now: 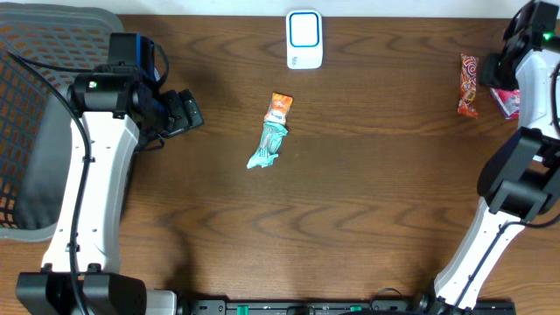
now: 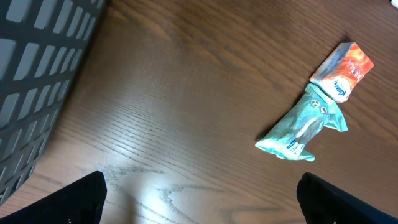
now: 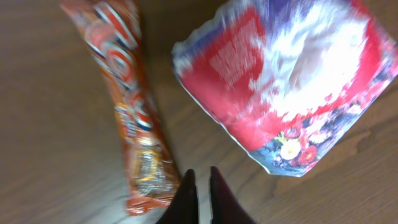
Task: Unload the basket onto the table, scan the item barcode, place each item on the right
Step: 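Carry the bar to the top-right corner and release it beside the bag, then swing the right gripper back to the orange snack pack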
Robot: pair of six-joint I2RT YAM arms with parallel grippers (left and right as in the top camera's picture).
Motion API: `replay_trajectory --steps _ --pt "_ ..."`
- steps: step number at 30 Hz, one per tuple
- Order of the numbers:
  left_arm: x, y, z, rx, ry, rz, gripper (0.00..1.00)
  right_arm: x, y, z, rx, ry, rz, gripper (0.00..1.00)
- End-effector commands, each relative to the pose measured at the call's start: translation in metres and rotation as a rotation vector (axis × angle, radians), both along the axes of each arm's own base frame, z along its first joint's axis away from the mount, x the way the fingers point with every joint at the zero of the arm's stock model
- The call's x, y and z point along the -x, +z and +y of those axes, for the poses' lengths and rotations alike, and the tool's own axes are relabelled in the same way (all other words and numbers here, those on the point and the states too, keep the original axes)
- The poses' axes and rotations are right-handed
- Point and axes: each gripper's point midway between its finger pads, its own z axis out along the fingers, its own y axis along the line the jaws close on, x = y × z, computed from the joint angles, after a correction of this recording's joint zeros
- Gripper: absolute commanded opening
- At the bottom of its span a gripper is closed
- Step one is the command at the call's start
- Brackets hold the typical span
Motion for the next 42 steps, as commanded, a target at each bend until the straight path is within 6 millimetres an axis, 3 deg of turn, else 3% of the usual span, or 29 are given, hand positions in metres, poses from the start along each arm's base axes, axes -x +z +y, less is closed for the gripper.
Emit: replay_trajectory --steps 1,4,7,11,14,21,25,31,36,42 --pt "0.001 0.003 0.003 -0.009 0.005 -0.006 0.98 0.003 0.002 -0.005 0.037 -0.033 0.013 0.13" --pt "0.001 0.003 0.003 -0.009 0.005 -0.006 0.98 -0.004 0.01 0.015 -0.027 0.006 -0.021 0.17" --pt "0.001 0.003 0.003 -0.009 0.005 -0.006 0.98 -0.012 0.009 0.05 -0.163 0.083 -0.05 0.2" --pt "0.001 0.003 0.003 -0.009 0.005 -0.006 0.98 -0.016 -0.011 0.072 -0.226 0.123 -0.028 0.09" --pt "0.001 0.003 0.003 -0.009 0.005 -0.006 0.98 -0.02 -0.037 0.072 -0.233 0.123 -0.002 0.06" --pt "0.001 0.003 0.003 -0.009 0.005 -0.006 0.98 -0.024 -0.084 0.052 -0.191 0.085 0.033 0.04" --pt "0.001 0.003 0.003 -0.009 0.005 -0.006 0.98 -0.025 -0.092 0.034 -0.158 0.054 0.025 0.02" --pt "0.001 0.003 0.003 -0.009 0.005 -0.006 0.98 -0.01 -0.084 -0.015 0.06 -0.073 0.072 0.01" --pt "0.001 0.003 0.003 -0.009 0.005 -0.006 0.98 -0.013 -0.072 -0.011 0.067 -0.065 0.064 0.01" --pt "0.001 0.003 0.003 -0.009 0.005 -0.006 0.98 -0.033 -0.018 0.025 0.072 -0.001 -0.038 0.11"
